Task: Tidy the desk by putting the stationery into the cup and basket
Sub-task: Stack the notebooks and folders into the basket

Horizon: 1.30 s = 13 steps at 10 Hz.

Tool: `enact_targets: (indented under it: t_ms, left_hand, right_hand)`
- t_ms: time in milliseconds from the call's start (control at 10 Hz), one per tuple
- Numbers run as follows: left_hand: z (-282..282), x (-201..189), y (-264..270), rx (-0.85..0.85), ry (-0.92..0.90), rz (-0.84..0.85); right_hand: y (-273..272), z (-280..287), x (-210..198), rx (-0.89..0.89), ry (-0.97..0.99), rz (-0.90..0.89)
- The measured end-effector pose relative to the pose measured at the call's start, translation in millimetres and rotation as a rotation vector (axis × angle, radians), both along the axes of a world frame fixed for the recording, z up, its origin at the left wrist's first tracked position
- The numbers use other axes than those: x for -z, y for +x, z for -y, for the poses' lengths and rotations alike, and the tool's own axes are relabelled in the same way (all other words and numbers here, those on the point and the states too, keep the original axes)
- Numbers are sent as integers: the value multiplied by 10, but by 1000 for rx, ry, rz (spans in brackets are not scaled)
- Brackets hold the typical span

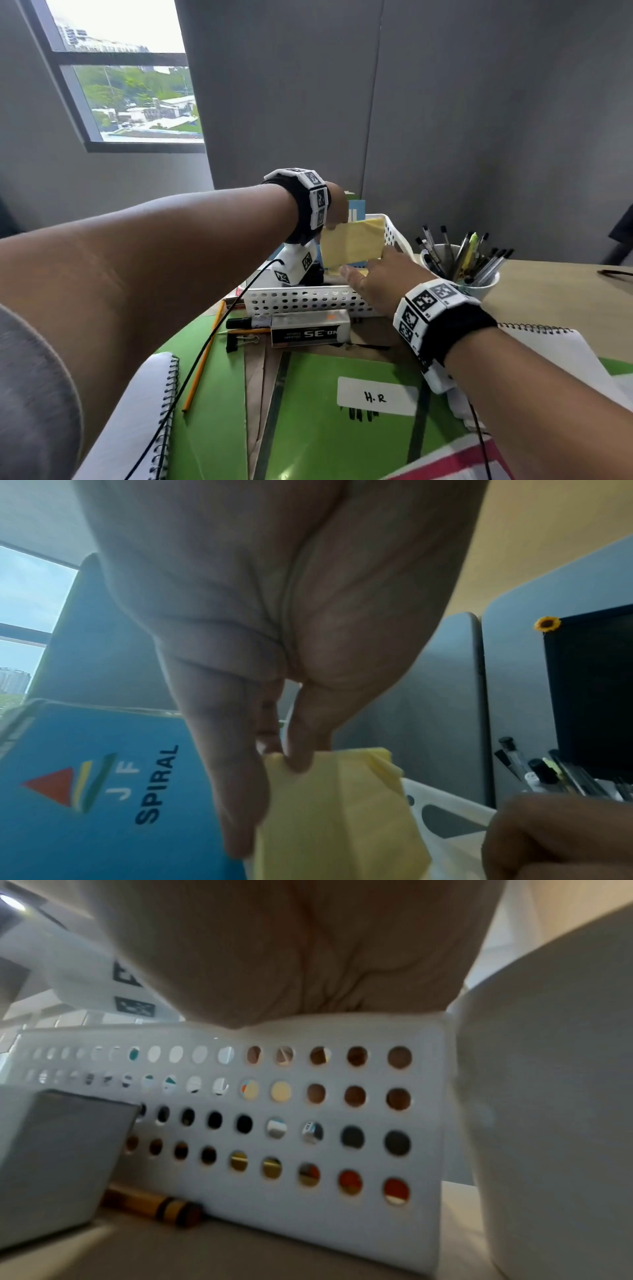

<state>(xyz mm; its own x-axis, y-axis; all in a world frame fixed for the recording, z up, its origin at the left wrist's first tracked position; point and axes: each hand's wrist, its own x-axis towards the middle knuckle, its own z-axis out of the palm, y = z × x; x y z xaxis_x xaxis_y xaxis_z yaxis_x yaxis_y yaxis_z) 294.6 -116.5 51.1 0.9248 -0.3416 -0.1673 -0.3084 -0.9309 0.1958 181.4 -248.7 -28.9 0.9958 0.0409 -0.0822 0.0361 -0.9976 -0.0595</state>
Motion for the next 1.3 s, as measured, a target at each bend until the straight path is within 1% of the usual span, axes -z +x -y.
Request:
enact_targets:
  t_ms: [100,200,300,400,500,600,700,800,900,1000,1100,1200,1300]
  left_hand:
    - [132,51,-95,60,60,-124]
    - [255,88,-170,37,84,-187]
    - [254,103,-81,43,135,-129]
    - [250,153,-24,59,147,-128]
    - [247,245,5,87,200,-165]
    - [260,237,-31,130,266,-128]
    - [256,135,-64,166,305,-35]
    - [142,-65,-179,161,295,44]
    - [48,-220,-496,198,275,121]
    - [-71,-271,-1088,302,356,59]
    - [-291,-58,-1681,401,465,-216]
    - [-554,222,-2155,492,520,-436]
    - [-740,406,-2525,491,493,-477]
  right_hand:
    - [-3,-16,17,38,31,36]
    - [36,-23,51,35,25,71]
    - [61,-28,63,28,-3,115]
    - [56,-47,62,26,-47,133]
    - [57,-50,77,19,-59,133]
    - [66,-42,79,17,-33,96]
    - [48,-25,68,7,22,71]
    - [8,-23,45,-10,48,44]
    - [-20,-24,19,-23,42,55]
    - [45,-23,-36,-22,53,36]
    - [114,-9,-62,-39,115,77]
    - [3,39,-173,-66,418,197]
    - [-367,76,-409,-166,575,299]
